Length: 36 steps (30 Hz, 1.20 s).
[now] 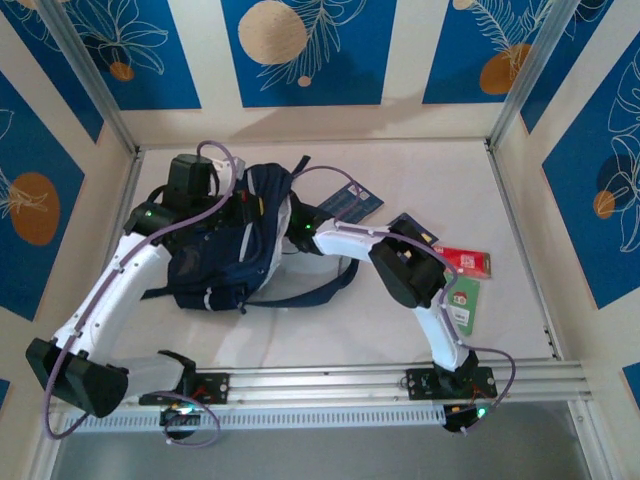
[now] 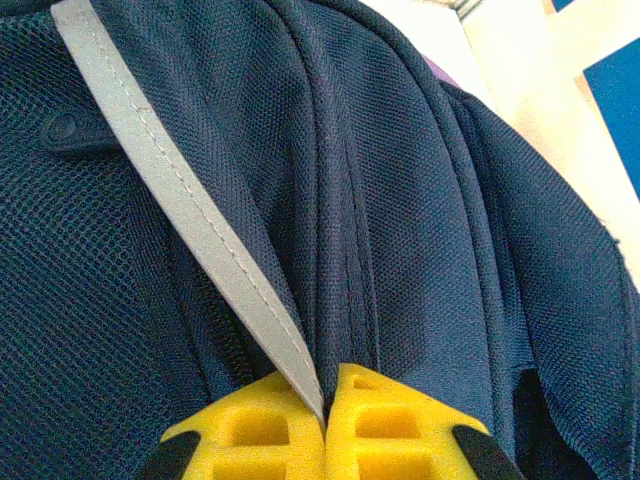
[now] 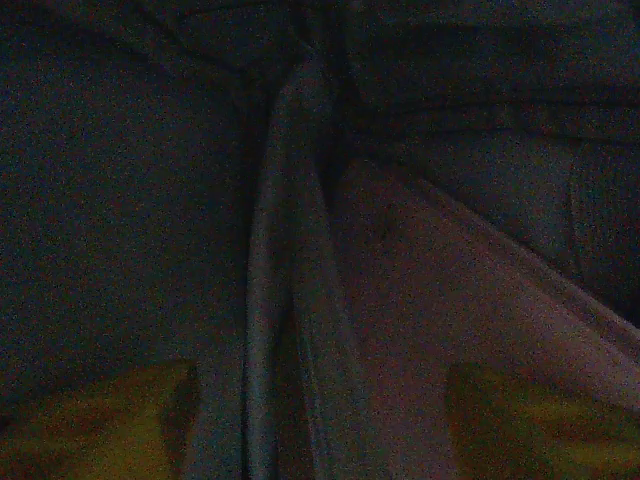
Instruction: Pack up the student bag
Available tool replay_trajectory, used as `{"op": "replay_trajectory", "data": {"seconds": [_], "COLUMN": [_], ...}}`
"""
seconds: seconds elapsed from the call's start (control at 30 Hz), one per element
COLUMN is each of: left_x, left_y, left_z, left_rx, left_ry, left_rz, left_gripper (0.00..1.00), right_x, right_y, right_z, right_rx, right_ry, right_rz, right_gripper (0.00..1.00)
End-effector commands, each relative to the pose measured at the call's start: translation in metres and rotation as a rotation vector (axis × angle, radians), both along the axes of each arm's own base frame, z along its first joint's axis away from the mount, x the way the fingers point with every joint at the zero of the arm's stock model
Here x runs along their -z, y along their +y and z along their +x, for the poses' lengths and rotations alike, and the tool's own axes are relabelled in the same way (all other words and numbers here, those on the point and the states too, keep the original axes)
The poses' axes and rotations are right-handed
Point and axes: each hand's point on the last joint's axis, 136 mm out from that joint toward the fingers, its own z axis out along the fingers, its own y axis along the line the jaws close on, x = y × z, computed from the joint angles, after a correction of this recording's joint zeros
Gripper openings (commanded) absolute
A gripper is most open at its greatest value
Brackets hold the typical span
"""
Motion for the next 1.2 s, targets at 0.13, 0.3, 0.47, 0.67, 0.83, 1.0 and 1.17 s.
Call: {"op": "replay_trajectory", "data": {"seconds": [0.13,0.3,0.47,0.67,0.83,1.0,1.17], "left_x": [-0.05,-0.05,-0.038,-0.025,-0.02,-0.012,0.02], "left_y": [0.002,0.017,0.045,0.068,0.089,0.105,0.103], "left_z": [0.015,0.02,0.032,0.048,0.06,0.071,0.076], "left_rx": [-0.005,-0.06,-0.177,-0.287,-0.396,-0.474,-0.464], "left_ry": [-0.153,-0.164,-0.139,-0.096,-0.093,-0.077,-0.006], "left_rz": [-0.119,-0.09,-0.085,-0.145,-0.176,-0.125,-0.094], "left_gripper": [0.0,0.0,0.0,0.0,0.0,0.0,0.0], "right_x": [-0.028,-0.044,-0.065,-0.082,-0.087,-0.084,-0.062], "right_y": [-0.039,-0.068,-0.1,-0.147,-0.188,-0.228,-0.262], "right_z": [-0.025,-0.041,-0.063,-0.087,-0.104,-0.114,-0.117], "right_rx": [0.009,0.013,-0.012,-0.012,-0.008,0.039,0.089], "right_ry": [-0.101,-0.155,-0.231,-0.253,-0.259,-0.263,-0.152], "right_rz": [-0.09,-0.109,-0.129,-0.157,-0.195,-0.285,-0.335], "right_gripper": [0.73,0.73,0.72,0.65,0.66,0.68,0.68]}}
